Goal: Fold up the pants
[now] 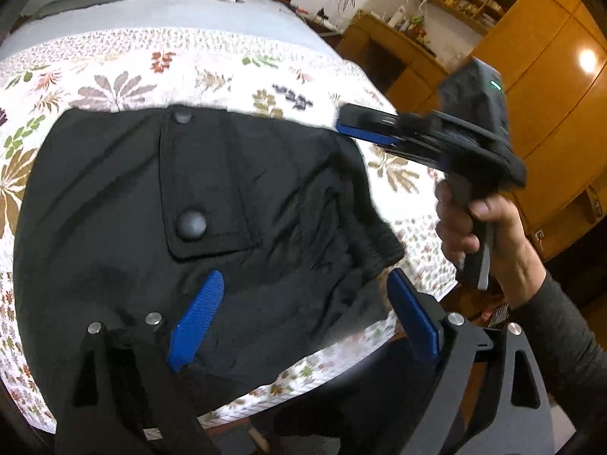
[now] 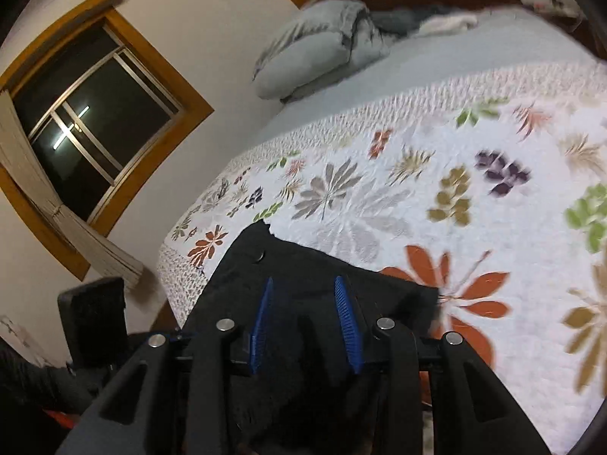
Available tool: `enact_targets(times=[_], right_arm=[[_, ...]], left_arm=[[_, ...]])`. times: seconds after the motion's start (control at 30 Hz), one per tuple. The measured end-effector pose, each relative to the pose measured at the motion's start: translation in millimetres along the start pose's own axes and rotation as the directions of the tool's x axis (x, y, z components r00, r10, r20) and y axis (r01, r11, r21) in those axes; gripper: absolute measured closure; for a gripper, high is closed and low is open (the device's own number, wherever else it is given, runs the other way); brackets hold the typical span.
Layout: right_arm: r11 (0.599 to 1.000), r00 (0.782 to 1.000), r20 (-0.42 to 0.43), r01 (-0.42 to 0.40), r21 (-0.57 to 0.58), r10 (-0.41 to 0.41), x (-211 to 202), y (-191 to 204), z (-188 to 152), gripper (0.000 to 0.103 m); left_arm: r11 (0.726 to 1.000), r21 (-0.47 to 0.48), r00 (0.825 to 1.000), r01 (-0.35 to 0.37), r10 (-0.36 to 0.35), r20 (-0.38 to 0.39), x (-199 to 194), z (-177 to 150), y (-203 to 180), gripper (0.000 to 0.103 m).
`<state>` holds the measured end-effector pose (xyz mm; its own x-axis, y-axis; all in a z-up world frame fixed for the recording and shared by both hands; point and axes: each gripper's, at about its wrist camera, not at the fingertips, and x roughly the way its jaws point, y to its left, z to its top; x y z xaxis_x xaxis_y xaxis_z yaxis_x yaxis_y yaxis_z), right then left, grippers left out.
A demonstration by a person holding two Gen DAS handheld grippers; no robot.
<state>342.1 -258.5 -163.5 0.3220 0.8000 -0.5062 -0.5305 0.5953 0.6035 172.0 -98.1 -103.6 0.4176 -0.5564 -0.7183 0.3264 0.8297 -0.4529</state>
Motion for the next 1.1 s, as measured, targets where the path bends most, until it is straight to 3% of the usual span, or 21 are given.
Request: enact_targets(times=[0.1, 0.17, 0.37, 0.5, 0.6, 0.63, 0.73, 0.8, 0.83, 0.93, 0.97, 1.1], right_arm=[[0.993, 0.994, -0.079, 0.087, 0.078, -0.080, 25.9, -28.5, -5.3, 0.081], [0.989, 0.992, -0.083, 0.103, 0.110, -0.094, 26.8, -40.1, -12.1, 0.084], [0.993, 0.996, 0.074, 0.043, 0.110, -0.051, -29.6, 0.9, -39.8, 0.081], [0.995, 0.998, 0.066, -0.009, 0.095, 0.002, -32.7, 37.5, -77.0, 0.081], [0.990, 0.999, 0.035, 0.013, 0.137, -0.018, -19.5, 36.3, -100.2, 0.081], [0.984, 0.999, 0.006, 0.051, 0.172, -0.053, -10.7, 25.9, -108.8, 0.085], [0.968, 0.998, 0.005, 0.055, 0.246, -0.058, -6.1, 3.0, -118.8, 0.103], [0.964, 0.998, 0.004, 0.061, 0.259, -0.064, -6.9, 1.3, -120.0, 0.103], [0.963, 0.998, 0.004, 0.057, 0.262, -0.060, -8.7, 3.6, -118.9, 0.096], [0.969, 0.997, 0.036, 0.052, 0.243, -0.063, -23.8, 20.1, -104.5, 0.055], [0.972, 0.995, 0.060, 0.065, 0.225, -0.081, -30.0, 26.9, -96.0, 0.050], [0.967, 0.989, 0.116, 0.055, 0.250, -0.087, -30.7, 22.0, -57.1, 0.050]], left_arm=[[1.000, -0.006, 1.000, 0.018, -0.018, -0.001, 1.6, -3.6, 5.7, 0.015], [0.998, -0.034, 0.998, 0.053, -0.053, 0.020, -7.9, -3.3, 10.6, 0.015], [0.992, -0.092, 0.984, 0.090, -0.074, 0.163, -62.7, -5.1, 49.7, 0.012], [0.976, -0.193, 0.984, 0.103, -0.072, 0.162, -71.0, -10.3, 85.8, 0.012], [0.968, -0.222, 0.989, 0.112, -0.086, 0.124, -59.8, -16.1, 103.3, 0.012], [0.963, -0.238, 0.988, 0.130, -0.105, 0.116, -55.7, -16.3, 109.0, 0.012], [0.941, -0.284, 0.981, 0.186, -0.162, 0.106, -46.5, -14.8, 123.8, 0.012], [0.930, -0.305, 0.978, 0.204, -0.178, 0.111, -50.1, -13.2, 126.4, 0.012], [0.927, -0.311, 0.976, 0.208, -0.177, 0.126, -58.8, -11.9, 127.8, 0.012], [0.930, -0.292, 0.968, 0.223, -0.177, 0.177, -83.5, -6.9, 136.1, 0.012], [0.929, -0.296, 0.966, 0.224, -0.171, 0.194, -91.5, -5.2, 142.5, 0.011], [0.897, -0.377, 0.962, 0.232, -0.153, 0.228, -106.5, 3.3, 184.0, 0.010]])
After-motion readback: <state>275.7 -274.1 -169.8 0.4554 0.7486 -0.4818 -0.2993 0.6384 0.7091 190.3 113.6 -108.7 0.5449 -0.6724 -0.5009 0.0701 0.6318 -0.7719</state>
